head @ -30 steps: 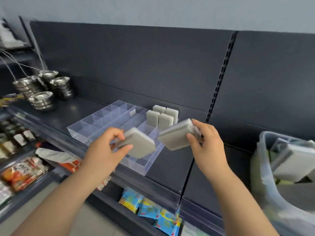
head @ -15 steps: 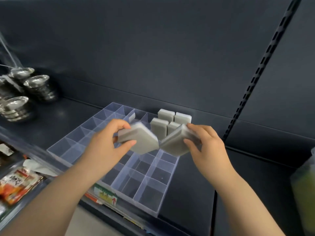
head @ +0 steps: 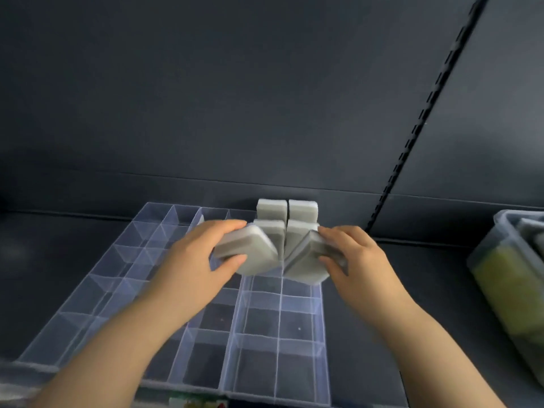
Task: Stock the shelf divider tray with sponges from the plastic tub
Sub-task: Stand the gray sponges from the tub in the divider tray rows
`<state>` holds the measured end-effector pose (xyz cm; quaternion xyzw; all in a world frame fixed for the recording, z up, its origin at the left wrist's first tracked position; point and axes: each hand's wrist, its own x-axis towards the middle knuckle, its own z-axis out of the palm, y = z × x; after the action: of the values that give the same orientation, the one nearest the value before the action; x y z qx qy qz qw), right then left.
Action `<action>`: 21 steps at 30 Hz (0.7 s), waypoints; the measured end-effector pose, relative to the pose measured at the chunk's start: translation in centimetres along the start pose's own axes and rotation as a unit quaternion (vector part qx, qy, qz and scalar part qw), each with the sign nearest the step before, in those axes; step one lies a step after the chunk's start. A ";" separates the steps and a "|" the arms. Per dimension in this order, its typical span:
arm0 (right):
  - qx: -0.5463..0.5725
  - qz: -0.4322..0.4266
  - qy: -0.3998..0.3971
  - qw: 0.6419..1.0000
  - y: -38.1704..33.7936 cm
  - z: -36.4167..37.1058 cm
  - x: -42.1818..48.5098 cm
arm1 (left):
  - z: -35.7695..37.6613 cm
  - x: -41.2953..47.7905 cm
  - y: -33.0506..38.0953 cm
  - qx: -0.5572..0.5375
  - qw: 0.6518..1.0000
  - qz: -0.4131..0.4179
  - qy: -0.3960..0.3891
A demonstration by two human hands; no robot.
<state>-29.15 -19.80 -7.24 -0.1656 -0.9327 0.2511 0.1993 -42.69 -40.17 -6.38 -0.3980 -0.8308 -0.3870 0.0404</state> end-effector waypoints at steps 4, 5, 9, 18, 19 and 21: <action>-0.035 0.028 -0.005 0.999 -1.4 0.1 -0.1 | -0.3 1.6 -1.3 -0.031 0.998 0.051 -0.023; -0.043 0.034 -0.007 0.998 -1.6 0.2 -0.1 | -0.3 2.0 -1.5 -0.035 0.997 0.065 -0.029; -0.066 0.052 -0.006 0.996 -2.5 0.8 -0.1 | -0.2 3.0 -2.1 -0.064 0.993 0.075 -0.059; -0.136 0.044 -0.042 0.989 -2.0 3.1 0.6 | 0.8 2.8 -3.2 -0.075 0.993 0.053 -0.079; -0.139 0.043 -0.047 0.988 -1.9 3.3 0.6 | 0.9 2.7 -3.1 -0.078 0.992 0.052 -0.081; -0.141 0.041 -0.057 0.987 -1.6 3.8 0.5 | 1.1 2.6 -2.8 -0.078 0.992 0.055 -0.084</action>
<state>-31.62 -22.40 -9.27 -0.2157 -0.9610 0.1338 0.1096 -46.19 -38.87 -7.88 -0.4758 -0.7755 -0.4131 -0.0392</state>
